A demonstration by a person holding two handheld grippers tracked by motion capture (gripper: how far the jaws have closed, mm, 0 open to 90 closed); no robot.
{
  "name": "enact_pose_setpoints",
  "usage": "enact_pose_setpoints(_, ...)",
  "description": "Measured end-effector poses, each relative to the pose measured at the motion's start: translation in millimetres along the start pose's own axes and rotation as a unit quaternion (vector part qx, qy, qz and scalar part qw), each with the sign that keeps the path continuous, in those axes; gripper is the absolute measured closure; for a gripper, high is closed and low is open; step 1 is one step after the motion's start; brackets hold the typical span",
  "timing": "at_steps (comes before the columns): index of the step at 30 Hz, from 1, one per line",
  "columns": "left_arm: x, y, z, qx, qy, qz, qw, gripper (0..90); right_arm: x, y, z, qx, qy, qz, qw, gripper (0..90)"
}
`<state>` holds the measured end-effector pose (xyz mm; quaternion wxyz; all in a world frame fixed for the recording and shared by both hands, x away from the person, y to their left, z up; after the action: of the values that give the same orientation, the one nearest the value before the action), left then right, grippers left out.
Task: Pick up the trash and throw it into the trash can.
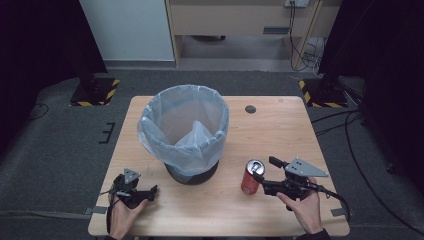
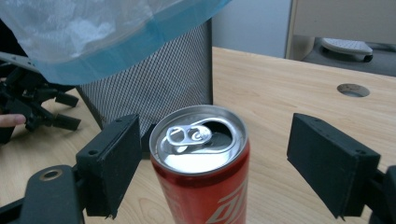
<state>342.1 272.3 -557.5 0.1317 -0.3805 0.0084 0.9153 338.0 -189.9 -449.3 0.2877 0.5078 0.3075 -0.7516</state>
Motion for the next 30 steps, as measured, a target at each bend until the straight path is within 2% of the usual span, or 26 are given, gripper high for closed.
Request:
enact_pose_setpoints(6,-0.1,-0.1,-0.1,0.000,0.000,-0.001,1.0000,0.0,7.0,-3.1,-8.9,-0.010,-0.017,0.004,0.9998,19.0)
enact_pose_setpoints(17,-0.1,0.0,-0.1,0.000,0.000,-0.001,1.0000,0.0,21.2,-6.0,-24.5,-0.009,-0.051,0.016,0.9985,21.4)
enact_pose_setpoints(23,-0.1,-0.1,-0.1,0.001,0.000,-0.001,1.0000,0.0,29.3,-4.1,-31.8,0.005,-0.072,0.026,0.9970,24.2)
enact_pose_setpoints(30,-0.1,-0.1,-0.1,0.000,0.000,-0.001,1.0000,0.0,34.1,-3.9,-36.9,0.014,-0.078,0.033,0.9963,29.9)
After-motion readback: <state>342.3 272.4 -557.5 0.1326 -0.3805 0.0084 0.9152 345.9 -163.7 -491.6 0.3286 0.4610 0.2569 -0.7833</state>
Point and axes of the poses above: each handheld gripper's, and its own axes: z roughly backward along the jaws, x roughly out of its underside, y roughly to its right, the point moved 3 cm from there along -z, roughly forward along the jaws, and after that the axes turned 7 degrees about -x, right-handed, at the moved point
